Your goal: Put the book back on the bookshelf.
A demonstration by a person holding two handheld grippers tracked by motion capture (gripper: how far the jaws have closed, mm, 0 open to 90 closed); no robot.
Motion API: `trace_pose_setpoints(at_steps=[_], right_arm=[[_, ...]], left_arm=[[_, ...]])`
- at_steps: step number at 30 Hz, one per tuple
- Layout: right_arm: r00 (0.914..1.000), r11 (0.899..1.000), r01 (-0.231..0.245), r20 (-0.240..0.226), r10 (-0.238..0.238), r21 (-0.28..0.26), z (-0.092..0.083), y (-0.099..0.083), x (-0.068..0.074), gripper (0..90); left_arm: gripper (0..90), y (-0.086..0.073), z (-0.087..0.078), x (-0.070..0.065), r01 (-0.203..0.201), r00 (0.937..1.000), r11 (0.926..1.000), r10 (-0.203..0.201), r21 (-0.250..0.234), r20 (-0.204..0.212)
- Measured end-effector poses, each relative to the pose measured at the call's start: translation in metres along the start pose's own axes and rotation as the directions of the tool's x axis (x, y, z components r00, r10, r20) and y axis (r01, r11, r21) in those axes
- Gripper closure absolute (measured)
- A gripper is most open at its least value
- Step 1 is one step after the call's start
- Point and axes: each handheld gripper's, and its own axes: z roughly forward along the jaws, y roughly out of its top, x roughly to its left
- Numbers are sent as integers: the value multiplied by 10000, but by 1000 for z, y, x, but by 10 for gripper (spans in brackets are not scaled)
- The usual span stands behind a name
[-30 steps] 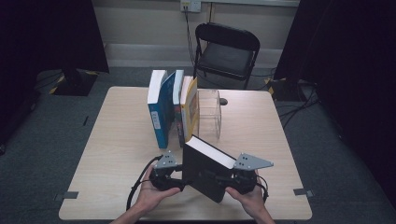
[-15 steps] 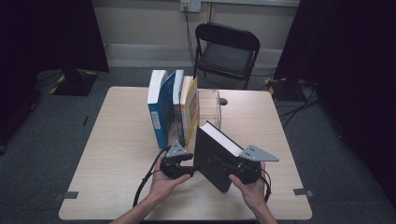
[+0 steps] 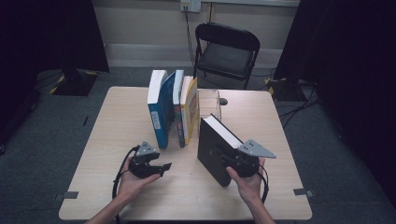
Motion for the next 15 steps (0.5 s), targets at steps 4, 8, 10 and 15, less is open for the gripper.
trace_pose_setpoints(at_steps=[4, 8, 10, 15], right_arm=[[9994, 9998, -130, 326, 134, -131, 8, 2, -4, 532], [9992, 9997, -158, 371, 164, -162, 9, 0, -8, 531], [9996, 9998, -149, 248, 151, -93, 7, -2, -8, 528], [9998, 9997, -160, 149, 157, 186, -1, -7, -8, 521]], left_arm=[[334, -16, -3, 16, 636, 9972, 9979, -632, 75, -390], [308, -23, 1, 21, 665, 9966, 9956, -630, 663, -533], [281, -26, 4, 22, 447, 9974, 9968, -409, 660, -587], [277, -26, 6, 20, -104, 9955, 9973, 171, 725, -928]])
